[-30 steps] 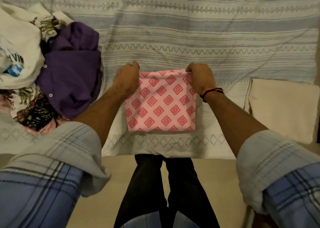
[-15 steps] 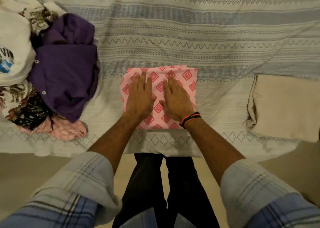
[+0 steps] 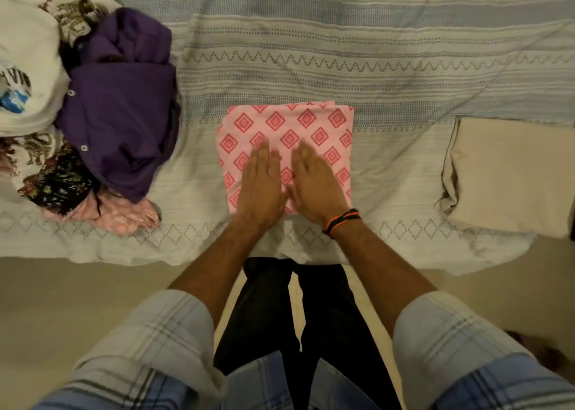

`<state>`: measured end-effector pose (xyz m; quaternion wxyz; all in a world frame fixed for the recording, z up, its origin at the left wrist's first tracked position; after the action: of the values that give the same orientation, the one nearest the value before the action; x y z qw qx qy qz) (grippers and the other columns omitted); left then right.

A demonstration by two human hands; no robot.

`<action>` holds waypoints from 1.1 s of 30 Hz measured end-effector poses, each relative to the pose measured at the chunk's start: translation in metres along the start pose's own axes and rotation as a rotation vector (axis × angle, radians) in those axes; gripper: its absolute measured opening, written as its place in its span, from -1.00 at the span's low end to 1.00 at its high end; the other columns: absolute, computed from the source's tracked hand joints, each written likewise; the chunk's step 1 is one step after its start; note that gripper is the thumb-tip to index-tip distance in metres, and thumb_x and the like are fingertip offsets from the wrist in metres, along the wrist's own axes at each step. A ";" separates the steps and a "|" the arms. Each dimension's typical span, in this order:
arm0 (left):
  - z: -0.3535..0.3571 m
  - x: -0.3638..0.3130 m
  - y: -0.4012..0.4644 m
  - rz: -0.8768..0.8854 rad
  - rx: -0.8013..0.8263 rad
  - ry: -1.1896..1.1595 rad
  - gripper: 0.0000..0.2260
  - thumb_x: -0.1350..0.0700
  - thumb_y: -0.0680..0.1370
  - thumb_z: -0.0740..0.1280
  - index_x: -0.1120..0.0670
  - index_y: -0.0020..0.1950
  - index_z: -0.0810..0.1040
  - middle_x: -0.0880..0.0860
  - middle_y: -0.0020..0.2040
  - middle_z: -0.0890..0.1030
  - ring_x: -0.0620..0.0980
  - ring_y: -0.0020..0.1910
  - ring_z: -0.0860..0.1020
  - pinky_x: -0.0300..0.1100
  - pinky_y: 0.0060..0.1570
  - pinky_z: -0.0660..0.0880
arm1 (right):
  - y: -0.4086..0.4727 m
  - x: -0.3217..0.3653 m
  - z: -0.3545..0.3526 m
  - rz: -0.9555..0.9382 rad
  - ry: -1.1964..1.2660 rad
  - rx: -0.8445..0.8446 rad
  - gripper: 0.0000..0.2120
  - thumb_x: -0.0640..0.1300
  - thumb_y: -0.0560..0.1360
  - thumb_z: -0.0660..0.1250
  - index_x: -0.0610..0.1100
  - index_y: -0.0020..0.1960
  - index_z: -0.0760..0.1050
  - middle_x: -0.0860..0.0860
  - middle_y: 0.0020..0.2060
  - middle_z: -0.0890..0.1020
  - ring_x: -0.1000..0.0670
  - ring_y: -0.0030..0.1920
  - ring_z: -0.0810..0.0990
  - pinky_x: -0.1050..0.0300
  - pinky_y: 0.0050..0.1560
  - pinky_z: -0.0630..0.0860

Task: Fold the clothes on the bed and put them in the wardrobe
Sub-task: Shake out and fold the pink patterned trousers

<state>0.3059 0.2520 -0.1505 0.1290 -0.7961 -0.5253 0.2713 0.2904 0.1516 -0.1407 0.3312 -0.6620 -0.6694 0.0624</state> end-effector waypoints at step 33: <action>0.008 0.072 -0.002 -0.755 -0.020 -1.362 -0.68 0.21 0.49 0.47 0.19 0.24 0.59 0.07 0.09 0.68 0.01 -0.01 0.66 -0.07 -0.06 0.64 | 0.005 -0.086 -0.001 0.582 0.999 -0.225 -0.70 -0.05 0.49 0.45 -0.12 0.18 0.59 -0.02 0.04 0.67 -0.06 0.07 0.64 -0.01 0.16 0.56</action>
<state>0.3219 0.3179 -0.1771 -0.1457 -0.2223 -0.7265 0.6337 0.2868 0.0716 -0.1732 0.5033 -0.7989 -0.2254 -0.2400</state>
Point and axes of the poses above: each hand's wrist, its own y-axis towards the middle knuckle, its own z-axis out of the palm, x = y × z, the point moved 7 cm from there along y, towards the middle knuckle
